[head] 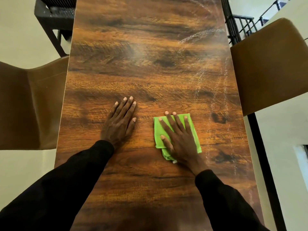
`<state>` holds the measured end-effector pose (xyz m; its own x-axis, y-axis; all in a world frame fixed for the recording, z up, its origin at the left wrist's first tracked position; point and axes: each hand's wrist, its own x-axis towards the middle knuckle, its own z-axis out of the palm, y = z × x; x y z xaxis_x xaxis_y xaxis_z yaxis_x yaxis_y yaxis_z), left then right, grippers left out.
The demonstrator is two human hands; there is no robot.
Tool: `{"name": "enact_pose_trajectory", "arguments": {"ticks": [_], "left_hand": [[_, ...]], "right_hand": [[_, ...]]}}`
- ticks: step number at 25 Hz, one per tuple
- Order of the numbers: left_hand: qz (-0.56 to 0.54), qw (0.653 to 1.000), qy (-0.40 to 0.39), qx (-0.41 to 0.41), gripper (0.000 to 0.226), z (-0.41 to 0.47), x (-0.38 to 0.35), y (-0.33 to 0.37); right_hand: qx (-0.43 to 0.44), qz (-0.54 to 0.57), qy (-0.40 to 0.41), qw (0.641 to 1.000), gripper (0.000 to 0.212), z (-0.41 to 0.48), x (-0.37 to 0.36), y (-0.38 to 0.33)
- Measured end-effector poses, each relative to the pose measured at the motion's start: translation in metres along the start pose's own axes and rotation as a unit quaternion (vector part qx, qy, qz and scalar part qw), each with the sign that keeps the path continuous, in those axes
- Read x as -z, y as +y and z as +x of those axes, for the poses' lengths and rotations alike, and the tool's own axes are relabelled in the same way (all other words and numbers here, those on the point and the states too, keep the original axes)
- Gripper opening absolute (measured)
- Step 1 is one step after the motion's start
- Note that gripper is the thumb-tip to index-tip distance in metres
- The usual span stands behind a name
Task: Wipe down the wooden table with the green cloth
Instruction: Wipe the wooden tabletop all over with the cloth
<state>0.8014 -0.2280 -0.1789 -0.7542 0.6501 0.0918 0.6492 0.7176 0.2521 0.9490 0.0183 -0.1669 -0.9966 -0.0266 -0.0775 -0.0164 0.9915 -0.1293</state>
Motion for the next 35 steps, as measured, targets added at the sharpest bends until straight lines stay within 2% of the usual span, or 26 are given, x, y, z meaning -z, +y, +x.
{"name": "enact_pose_trajectory", "arguments": {"ticks": [3, 5, 8, 10, 12, 13, 15, 17, 19, 20, 22, 24, 26, 29, 32, 33, 35], "left_hand": [[0.003, 1.0, -0.003, 0.0, 0.06, 0.001, -0.001, -0.002], [-0.001, 1.0, -0.008, 0.001, 0.06, -0.002, 0.0, -0.001], [-0.003, 1.0, -0.015, 0.001, 0.058, -0.007, 0.003, 0.001], [-0.013, 1.0, -0.018, -0.008, 0.058, -0.019, 0.004, 0.003], [-0.019, 0.999, -0.024, -0.013, 0.058, -0.041, 0.005, 0.007], [-0.02, 0.999, -0.027, -0.013, 0.058, -0.056, 0.005, 0.01], [-0.023, 0.999, -0.026, -0.005, 0.058, -0.088, 0.006, 0.019], [-0.032, 0.999, -0.025, 0.014, 0.058, -0.119, 0.008, 0.028], [-0.035, 0.999, -0.018, 0.033, 0.058, -0.15, 0.009, 0.037], [-0.031, 0.999, -0.014, 0.04, 0.058, -0.164, 0.008, 0.042], [-0.029, 0.998, -0.011, 0.051, 0.058, -0.193, 0.009, 0.052], [-0.035, 0.997, -0.005, 0.067, 0.058, -0.218, 0.009, 0.062], [-0.043, 0.996, -0.005, 0.082, 0.059, -0.241, 0.009, 0.074], [-0.038, 0.994, -0.002, 0.101, 0.06, -0.265, 0.007, 0.09], [-0.039, 0.994, 0.009, 0.098, 0.059, -0.269, 0.005, 0.091], [-0.039, 0.994, 0.013, 0.096, 0.058, -0.27, 0.005, 0.091], [-0.038, 0.995, 0.022, 0.093, 0.057, -0.272, 0.005, 0.092]], "right_hand": [[-0.123, -0.001, 0.023, 0.992, 0.064, 0.035, 0.012, 0.021], [-0.151, 0.008, 0.02, 0.988, 0.064, 0.06, 0.015, 0.013], [-0.08, 0.004, 0.004, 0.997, 0.066, 0.048, 0.005, -0.025], [-0.007, 0.0, 0.004, 1.0, 0.067, 0.002, -0.006, -0.047], [0.03, 0.0, 0.001, 1.0, 0.067, -0.05, -0.015, -0.053], [0.02, -0.001, 0.002, 1.0, 0.066, -0.072, -0.016, -0.05], [-0.052, 0.003, 0.022, 0.998, 0.066, -0.091, -0.011, -0.037], [-0.142, 0.012, 0.033, 0.989, 0.065, -0.079, -0.006, -0.034], [-0.18, 0.015, 0.032, 0.983, 0.066, -0.058, -0.003, -0.052], [-0.164, 0.017, 0.023, 0.986, 0.067, -0.055, -0.005, -0.066], [-0.076, 0.02, 0.001, 0.997, 0.067, -0.075, -0.014, -0.097], [0.028, 0.026, -0.021, 0.999, 0.067, -0.128, -0.025, -0.119], [0.065, 0.026, -0.031, 0.997, 0.066, -0.189, -0.028, -0.121], [-0.038, 0.022, -0.003, 0.999, 0.065, -0.221, -0.021, -0.098], [-0.154, 0.016, 0.015, 0.988, 0.067, -0.181, -0.013, -0.106], [-0.153, 0.022, 0.005, 0.988, 0.068, -0.169, -0.012, -0.117], [-0.08, 0.028, -0.014, 0.996, 0.067, -0.166, -0.017, -0.138]]}}
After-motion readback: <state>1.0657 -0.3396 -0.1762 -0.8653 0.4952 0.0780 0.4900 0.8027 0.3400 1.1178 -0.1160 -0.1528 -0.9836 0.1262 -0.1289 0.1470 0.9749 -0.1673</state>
